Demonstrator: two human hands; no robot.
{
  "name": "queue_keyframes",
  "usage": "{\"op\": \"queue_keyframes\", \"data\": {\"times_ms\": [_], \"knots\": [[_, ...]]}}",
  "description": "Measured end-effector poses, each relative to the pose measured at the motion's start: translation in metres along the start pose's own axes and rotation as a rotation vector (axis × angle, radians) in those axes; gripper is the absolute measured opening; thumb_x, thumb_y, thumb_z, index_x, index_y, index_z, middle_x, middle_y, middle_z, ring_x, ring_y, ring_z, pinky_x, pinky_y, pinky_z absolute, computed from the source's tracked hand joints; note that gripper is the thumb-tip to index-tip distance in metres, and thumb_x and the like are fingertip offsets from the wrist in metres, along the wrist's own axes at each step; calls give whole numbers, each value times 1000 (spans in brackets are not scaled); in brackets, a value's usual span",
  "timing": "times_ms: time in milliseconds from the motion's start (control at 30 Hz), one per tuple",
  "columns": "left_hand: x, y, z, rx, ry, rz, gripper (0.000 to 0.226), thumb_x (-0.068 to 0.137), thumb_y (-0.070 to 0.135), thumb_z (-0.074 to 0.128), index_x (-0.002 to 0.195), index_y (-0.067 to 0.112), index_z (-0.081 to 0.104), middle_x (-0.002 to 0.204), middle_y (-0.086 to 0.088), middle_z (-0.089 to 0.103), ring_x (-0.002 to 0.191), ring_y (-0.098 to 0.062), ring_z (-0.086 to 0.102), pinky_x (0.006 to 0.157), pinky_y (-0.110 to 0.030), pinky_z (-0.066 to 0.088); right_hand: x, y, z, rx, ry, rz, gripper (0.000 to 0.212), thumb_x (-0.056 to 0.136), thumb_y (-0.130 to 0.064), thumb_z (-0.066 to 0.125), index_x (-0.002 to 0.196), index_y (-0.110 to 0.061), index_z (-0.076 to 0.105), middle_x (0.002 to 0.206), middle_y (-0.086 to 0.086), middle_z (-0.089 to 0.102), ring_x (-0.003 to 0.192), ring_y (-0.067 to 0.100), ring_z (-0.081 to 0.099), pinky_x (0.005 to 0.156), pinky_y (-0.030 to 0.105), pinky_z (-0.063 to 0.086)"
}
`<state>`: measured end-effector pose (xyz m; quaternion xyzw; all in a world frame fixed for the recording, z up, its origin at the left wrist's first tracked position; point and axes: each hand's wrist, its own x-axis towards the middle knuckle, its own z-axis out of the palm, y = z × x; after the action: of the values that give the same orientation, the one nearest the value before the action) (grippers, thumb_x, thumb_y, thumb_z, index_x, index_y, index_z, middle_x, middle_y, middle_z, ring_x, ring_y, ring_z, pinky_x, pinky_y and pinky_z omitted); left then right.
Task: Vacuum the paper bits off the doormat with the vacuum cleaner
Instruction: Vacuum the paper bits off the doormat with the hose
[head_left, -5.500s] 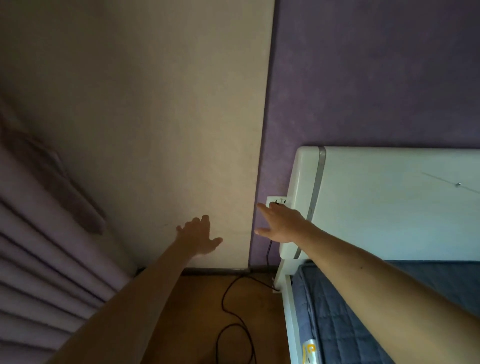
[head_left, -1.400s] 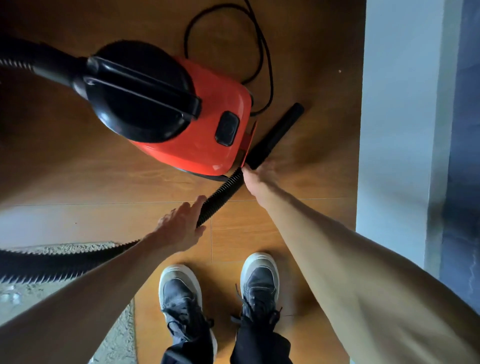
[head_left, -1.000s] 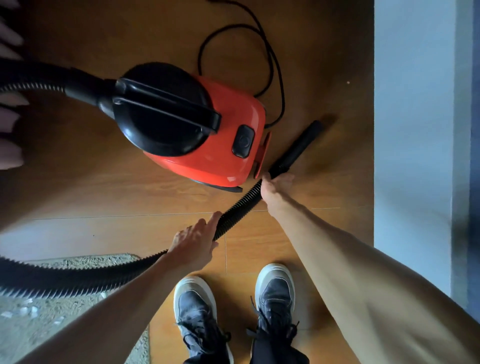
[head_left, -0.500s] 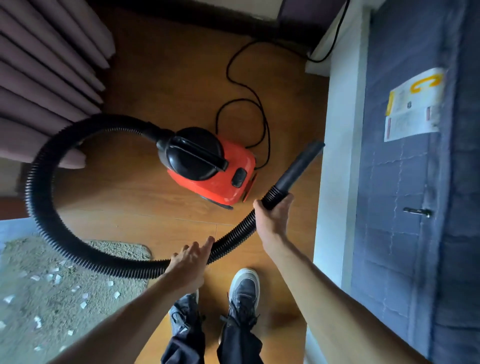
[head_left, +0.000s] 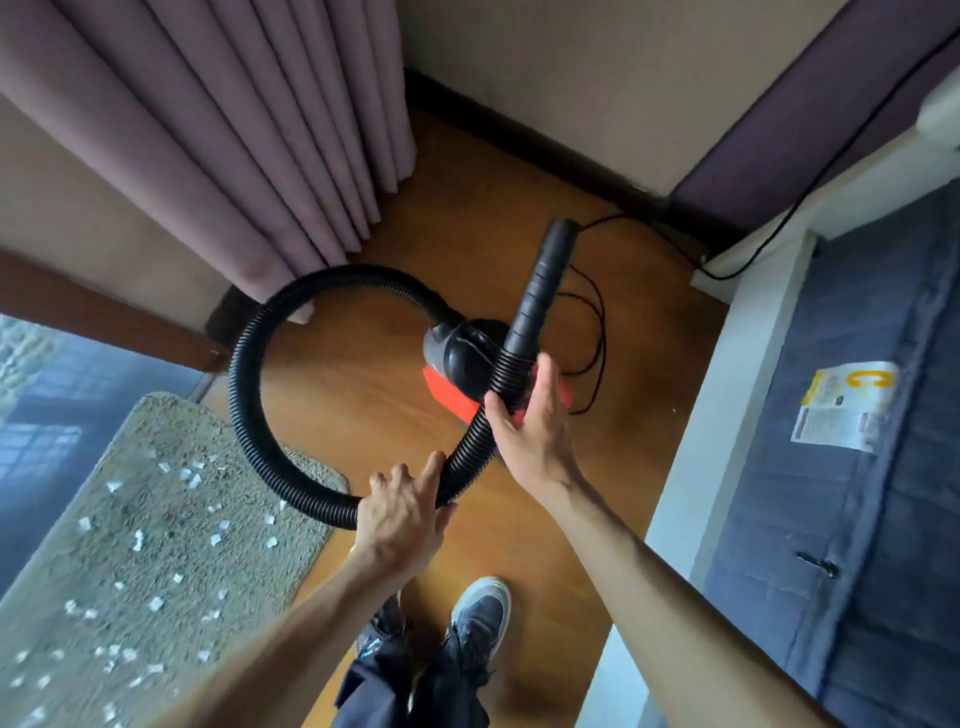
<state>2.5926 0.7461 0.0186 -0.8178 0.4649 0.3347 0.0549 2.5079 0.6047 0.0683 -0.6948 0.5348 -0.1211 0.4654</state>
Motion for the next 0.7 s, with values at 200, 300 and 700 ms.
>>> {"op": "queue_keyframes", "data": {"times_ms": [200,300,700], "knots": [[-18,-36,-8,-432,140,112,52,92,30,66,125,21,28,86,-12,69,69,-35,62,59,-33,37,1,-44,21,-34,-271,-179,78,89,-14,65,153,-13,20,150,3,40,134,10,40,109,21,33],[-26,-57,-6,-638,142,84,44,89,25,68,123,15,42,75,0,62,62,-26,56,58,-35,40,0,-66,43,-68,-433,-247,80,90,-12,64,154,-14,16,155,0,33,132,-2,34,111,15,28],[-64,-131,10,-1260,159,-143,34,77,51,67,99,29,53,73,15,57,66,-7,52,66,-25,46,-9,-133,164,-221,-848,-406,90,86,-16,70,155,-16,11,160,1,23,141,15,32,116,21,23]]}}
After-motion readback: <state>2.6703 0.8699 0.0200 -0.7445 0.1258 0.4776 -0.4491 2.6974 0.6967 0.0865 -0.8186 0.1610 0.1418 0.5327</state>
